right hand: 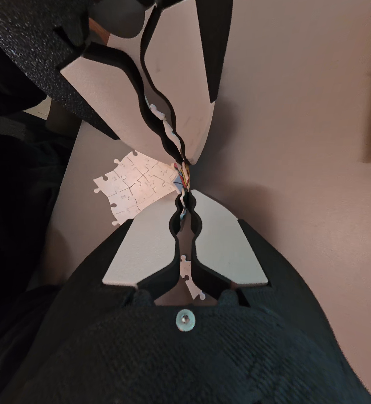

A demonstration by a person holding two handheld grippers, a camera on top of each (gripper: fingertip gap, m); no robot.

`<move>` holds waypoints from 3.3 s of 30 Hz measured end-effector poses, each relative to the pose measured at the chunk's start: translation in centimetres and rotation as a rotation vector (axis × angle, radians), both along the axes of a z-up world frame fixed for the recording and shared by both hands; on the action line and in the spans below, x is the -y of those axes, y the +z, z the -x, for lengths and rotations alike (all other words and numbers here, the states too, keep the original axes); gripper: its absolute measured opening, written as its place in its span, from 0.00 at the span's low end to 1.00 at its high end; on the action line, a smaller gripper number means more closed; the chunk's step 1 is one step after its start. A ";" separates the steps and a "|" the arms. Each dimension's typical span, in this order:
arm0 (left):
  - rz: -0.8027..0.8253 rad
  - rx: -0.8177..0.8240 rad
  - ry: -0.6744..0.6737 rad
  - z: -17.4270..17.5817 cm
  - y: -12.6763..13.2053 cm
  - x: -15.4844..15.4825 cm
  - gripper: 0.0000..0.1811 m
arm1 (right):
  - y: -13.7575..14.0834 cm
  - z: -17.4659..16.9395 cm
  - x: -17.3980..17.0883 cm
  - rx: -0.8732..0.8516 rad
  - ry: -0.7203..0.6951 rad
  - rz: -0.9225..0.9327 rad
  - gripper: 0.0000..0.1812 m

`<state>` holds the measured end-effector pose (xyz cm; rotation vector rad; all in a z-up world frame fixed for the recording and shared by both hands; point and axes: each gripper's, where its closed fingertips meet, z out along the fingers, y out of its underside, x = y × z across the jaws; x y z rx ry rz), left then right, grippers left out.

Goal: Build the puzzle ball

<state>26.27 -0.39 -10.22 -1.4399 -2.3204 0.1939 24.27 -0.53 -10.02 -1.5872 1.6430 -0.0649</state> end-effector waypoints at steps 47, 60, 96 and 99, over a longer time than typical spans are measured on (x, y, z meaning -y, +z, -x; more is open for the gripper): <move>0.102 -0.163 -0.014 1.0 0.0 1.1 0.01 | -1.8 -0.4 0.0 -0.074 0.007 -0.002 0.02; 0.057 -0.183 0.025 0.8 -0.3 1.4 0.01 | -1.3 -0.2 0.9 0.001 0.003 0.042 0.02; -0.133 -0.204 0.015 0.6 -0.9 1.0 0.02 | -1.6 -0.5 1.0 -0.023 0.002 0.057 0.02; -0.121 -0.183 0.002 0.5 -1.0 1.0 0.02 | -1.6 -0.5 1.0 -0.023 0.001 0.054 0.02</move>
